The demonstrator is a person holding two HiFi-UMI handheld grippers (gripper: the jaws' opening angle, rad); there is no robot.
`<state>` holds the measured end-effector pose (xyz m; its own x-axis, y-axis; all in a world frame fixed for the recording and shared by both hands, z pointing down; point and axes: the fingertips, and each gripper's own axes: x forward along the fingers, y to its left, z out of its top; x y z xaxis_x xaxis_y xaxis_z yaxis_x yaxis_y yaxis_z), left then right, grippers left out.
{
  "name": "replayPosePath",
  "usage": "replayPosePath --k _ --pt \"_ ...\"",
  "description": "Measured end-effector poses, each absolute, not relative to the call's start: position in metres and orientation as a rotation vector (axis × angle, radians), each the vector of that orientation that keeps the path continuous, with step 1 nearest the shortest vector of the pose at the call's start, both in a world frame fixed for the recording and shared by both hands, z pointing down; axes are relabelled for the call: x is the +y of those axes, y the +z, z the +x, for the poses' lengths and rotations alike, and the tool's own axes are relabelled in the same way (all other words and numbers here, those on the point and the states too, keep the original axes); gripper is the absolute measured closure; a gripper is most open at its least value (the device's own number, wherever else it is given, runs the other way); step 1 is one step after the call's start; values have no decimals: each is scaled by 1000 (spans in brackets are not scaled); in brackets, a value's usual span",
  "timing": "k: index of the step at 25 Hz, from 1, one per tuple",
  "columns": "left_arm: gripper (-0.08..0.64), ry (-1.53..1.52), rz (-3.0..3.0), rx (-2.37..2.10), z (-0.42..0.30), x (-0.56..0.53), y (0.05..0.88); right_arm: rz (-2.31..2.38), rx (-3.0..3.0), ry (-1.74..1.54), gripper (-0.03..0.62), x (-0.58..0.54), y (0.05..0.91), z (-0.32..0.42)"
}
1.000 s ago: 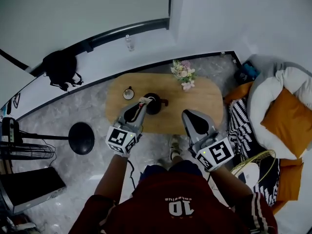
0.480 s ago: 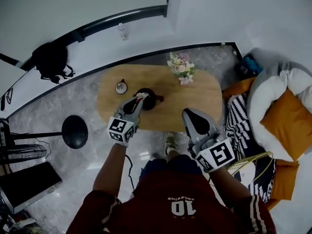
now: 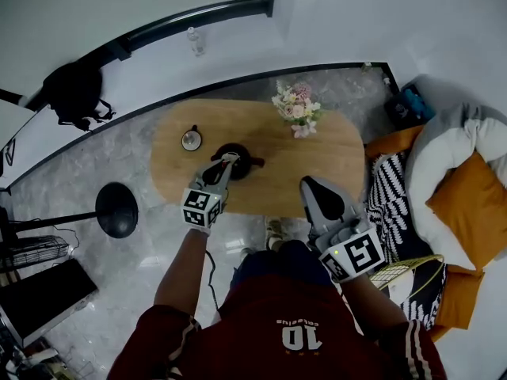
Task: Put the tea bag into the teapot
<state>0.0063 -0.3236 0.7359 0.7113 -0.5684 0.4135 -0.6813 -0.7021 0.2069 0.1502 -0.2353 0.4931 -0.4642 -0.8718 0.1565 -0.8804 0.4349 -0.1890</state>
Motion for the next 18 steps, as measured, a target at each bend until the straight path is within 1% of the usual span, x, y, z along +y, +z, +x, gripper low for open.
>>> replayPosePath --k 11,18 --pt "515 645 2445 -992 5 -342 818 1565 -2610 428 591 -258 524 165" --pt "511 737 2398 -990 4 -338 847 1539 -2632 446 591 -269 529 162"
